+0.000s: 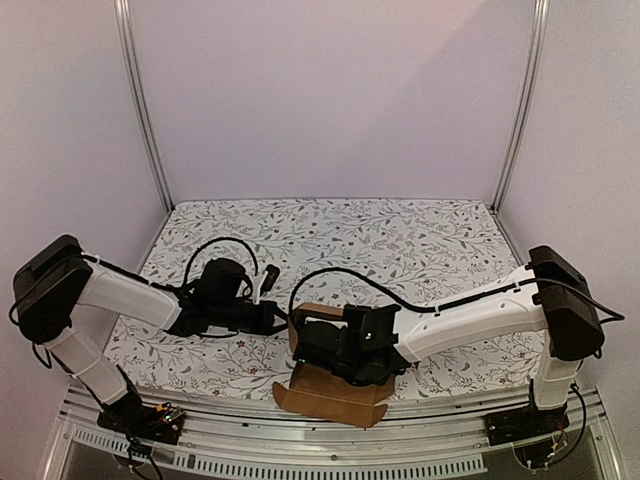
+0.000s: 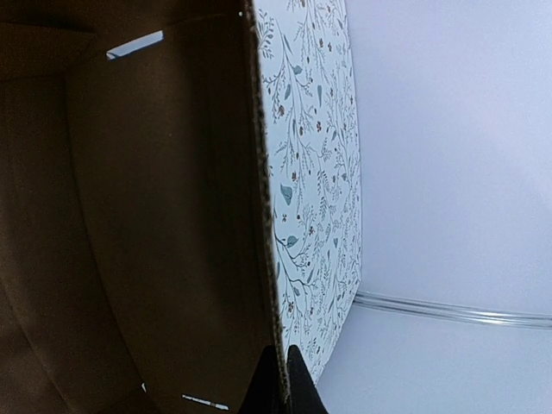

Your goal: Fold the paper box

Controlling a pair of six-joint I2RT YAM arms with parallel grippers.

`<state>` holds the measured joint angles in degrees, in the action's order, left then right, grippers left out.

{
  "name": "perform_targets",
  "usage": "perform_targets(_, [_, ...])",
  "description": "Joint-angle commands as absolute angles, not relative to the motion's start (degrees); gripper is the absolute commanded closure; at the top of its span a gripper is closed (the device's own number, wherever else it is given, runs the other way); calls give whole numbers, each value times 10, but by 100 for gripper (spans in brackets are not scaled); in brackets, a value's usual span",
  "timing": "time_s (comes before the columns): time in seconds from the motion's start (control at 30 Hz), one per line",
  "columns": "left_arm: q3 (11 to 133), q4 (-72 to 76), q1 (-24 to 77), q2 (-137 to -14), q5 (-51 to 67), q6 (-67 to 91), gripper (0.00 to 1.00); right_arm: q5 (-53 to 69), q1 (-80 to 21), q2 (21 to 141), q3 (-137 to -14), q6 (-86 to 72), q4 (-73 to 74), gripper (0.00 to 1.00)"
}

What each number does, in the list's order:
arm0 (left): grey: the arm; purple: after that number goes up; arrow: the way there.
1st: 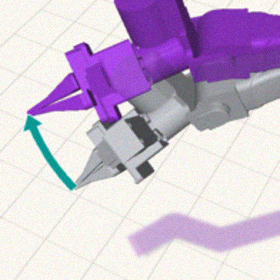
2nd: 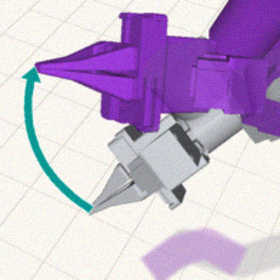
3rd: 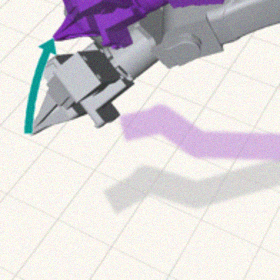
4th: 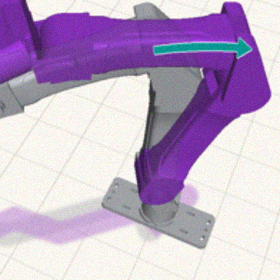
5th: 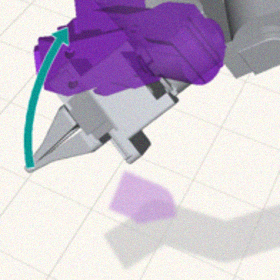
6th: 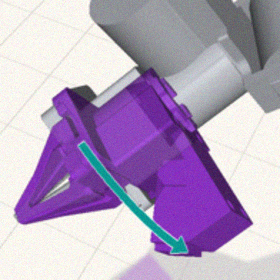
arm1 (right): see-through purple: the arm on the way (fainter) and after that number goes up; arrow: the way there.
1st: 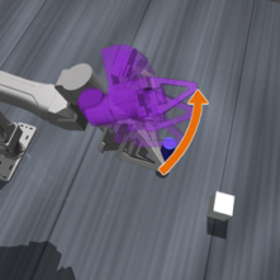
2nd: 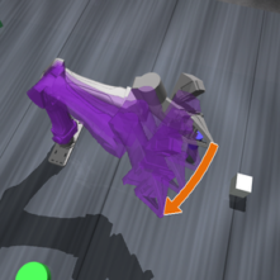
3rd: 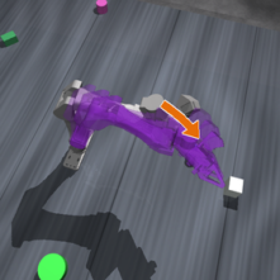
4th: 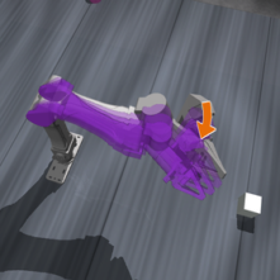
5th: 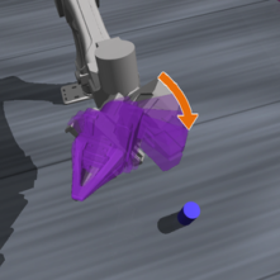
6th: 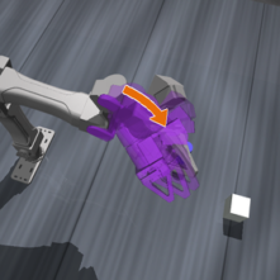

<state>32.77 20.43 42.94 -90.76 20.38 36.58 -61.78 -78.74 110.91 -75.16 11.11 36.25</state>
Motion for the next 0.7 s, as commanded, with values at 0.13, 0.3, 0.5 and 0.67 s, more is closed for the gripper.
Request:
perform_targets(0.13, [307, 195, 458, -896, 187, 381, 100, -621, -792, 1110, -753, 90, 367, 100])
perform_targets(0.3, [301, 180, 461, -883, 178, 373, 100, -621, -791, 1110, -753, 86, 370, 100])
perform_targets(0.5, [307, 161, 461, -876, 187, 355, 100, -622, -791, 1108, -752, 81, 378, 100])
perform_targets(0.67, [314, 131, 461, -864, 180, 335, 100, -622, -792, 1106, -752, 74, 384, 100])
